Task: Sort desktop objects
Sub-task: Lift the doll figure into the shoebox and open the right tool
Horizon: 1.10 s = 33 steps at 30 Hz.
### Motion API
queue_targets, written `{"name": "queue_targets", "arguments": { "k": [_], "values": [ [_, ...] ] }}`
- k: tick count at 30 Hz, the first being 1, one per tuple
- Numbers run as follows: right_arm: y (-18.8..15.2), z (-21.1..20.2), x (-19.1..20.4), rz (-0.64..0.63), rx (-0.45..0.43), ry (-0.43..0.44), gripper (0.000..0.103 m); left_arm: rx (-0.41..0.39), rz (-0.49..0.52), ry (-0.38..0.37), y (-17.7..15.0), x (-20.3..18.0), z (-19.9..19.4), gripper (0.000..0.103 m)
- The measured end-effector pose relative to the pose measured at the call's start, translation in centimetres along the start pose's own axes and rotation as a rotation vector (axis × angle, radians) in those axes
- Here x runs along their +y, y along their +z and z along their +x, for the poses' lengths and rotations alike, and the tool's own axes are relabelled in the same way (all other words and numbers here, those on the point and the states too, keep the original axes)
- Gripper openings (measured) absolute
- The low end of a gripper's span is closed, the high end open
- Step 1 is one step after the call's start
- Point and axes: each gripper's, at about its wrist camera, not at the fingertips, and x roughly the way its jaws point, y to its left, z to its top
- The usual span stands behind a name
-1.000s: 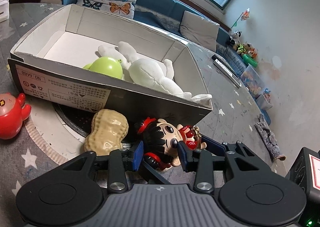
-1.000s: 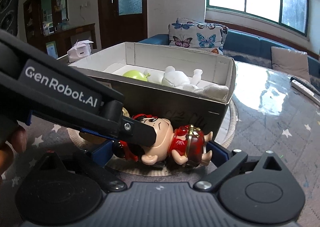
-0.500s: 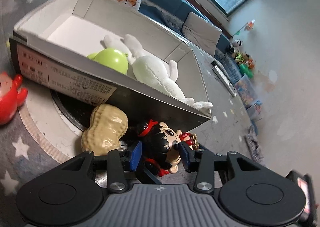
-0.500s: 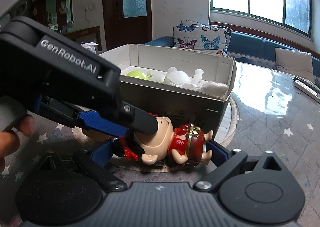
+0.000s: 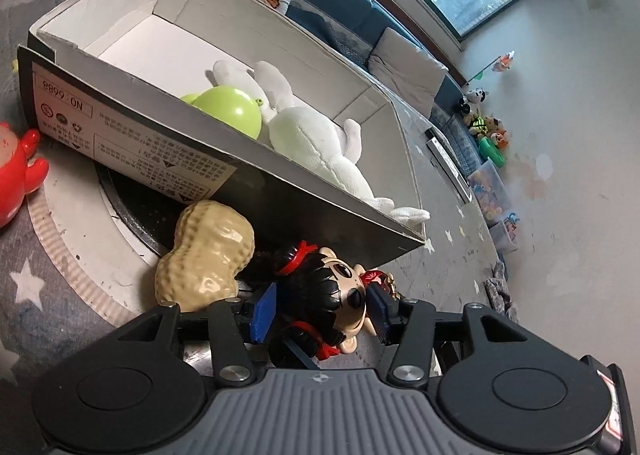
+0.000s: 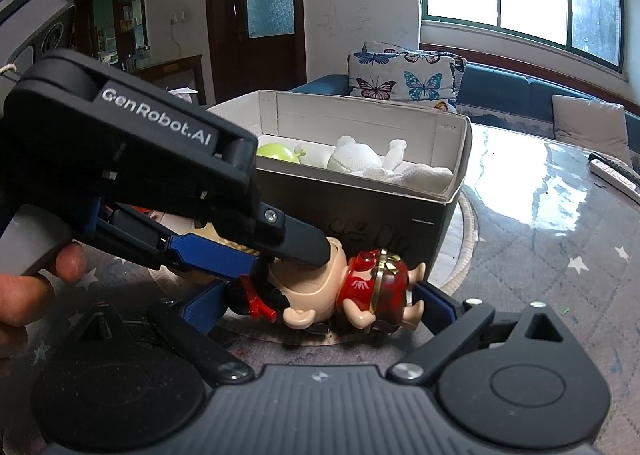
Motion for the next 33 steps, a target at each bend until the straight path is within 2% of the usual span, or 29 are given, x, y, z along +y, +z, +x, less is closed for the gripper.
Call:
{"name": "queue_targets", "arguments": {
  "k": [7, 16, 27, 33],
  "values": [
    [0.2, -1.7, 0.4, -0.010, -0.023, 0.001, 0.099, -0.012, 0.036, -0.004, -0.5, -1.3, -1.6, 0.051],
    [3.5, -4.5, 1.0, -0.063, -0.124, -0.009, 0.099, -0.109, 0.132, -0.034, 1.1, -4.4, -4.9, 0.051],
    [8.7, -1.2, -0.3, -0.094, -0.157, 0.000, 0.099, -0.161, 0.140, -0.019, 6.3, -4.4, -4.1, 0.051],
    [9.8, 1.4, -1.3, -0.086, -0.133, 0.005, 0.099, -0.152, 0.125, 0.000, 8.4, -3.6, -2.4, 0.051]
  ]
}}
